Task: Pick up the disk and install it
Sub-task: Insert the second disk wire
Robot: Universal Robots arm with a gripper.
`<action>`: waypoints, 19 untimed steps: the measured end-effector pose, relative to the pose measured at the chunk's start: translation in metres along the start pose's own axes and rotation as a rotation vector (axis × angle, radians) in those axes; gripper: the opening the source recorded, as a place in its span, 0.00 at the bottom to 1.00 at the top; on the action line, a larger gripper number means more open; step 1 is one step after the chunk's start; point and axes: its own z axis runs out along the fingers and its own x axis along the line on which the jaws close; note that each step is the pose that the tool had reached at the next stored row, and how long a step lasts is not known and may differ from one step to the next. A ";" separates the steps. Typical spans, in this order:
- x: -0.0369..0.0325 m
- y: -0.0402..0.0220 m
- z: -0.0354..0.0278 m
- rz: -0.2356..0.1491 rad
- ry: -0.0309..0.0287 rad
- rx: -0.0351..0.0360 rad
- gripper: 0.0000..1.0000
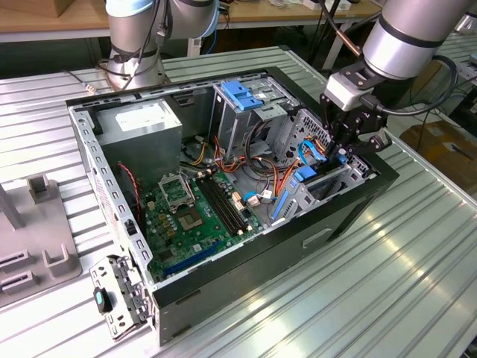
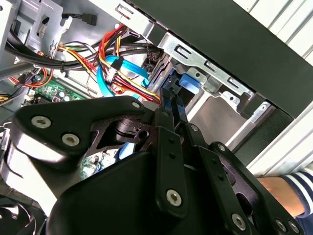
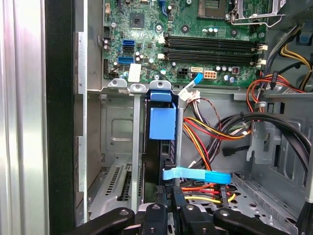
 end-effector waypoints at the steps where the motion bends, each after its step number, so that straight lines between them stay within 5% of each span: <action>1: 0.0000 0.0000 0.0003 0.000 0.0000 0.0000 0.17; 19: 0.0002 0.0011 0.0063 0.000 0.0002 0.0000 0.17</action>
